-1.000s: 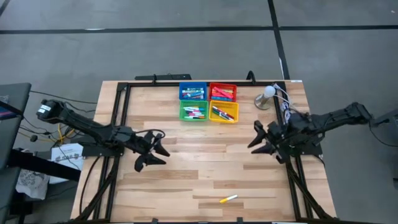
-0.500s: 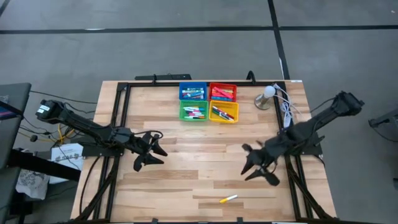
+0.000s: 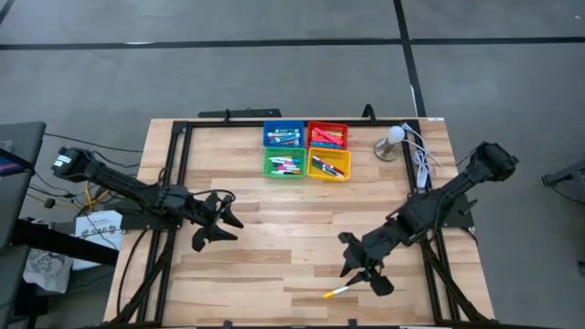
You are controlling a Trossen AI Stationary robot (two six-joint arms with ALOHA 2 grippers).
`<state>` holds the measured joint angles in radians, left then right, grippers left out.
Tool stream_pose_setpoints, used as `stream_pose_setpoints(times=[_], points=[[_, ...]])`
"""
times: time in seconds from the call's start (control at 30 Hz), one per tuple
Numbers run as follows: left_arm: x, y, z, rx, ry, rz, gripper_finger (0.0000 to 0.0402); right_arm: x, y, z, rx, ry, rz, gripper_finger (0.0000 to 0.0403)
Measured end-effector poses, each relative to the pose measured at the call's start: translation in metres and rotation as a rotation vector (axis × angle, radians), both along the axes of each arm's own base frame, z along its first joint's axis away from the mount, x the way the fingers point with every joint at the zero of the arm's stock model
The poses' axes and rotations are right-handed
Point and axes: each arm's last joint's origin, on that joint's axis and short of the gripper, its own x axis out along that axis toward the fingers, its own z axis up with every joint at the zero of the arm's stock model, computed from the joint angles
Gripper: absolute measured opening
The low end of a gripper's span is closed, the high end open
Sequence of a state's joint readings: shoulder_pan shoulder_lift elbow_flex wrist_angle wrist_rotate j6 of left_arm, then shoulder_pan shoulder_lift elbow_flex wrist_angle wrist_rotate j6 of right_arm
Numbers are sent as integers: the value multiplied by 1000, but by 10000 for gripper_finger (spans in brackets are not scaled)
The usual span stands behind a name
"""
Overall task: Pick & Place Markers
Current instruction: Put the yellow highlighter in the green bin
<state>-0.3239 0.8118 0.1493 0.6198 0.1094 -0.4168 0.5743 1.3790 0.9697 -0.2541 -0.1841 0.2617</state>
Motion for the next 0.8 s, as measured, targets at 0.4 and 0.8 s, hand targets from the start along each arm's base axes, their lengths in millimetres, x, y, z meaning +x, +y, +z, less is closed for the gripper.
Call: stream_pose_setpoints(times=[0.4,0.8], points=[[-14,1,17,-63,-90,-124,200,35,23,-10,-65,182,-40,113],[-14,1,16,-34,-93,-124,200,54,61,-46,-66,344,-1,181]])
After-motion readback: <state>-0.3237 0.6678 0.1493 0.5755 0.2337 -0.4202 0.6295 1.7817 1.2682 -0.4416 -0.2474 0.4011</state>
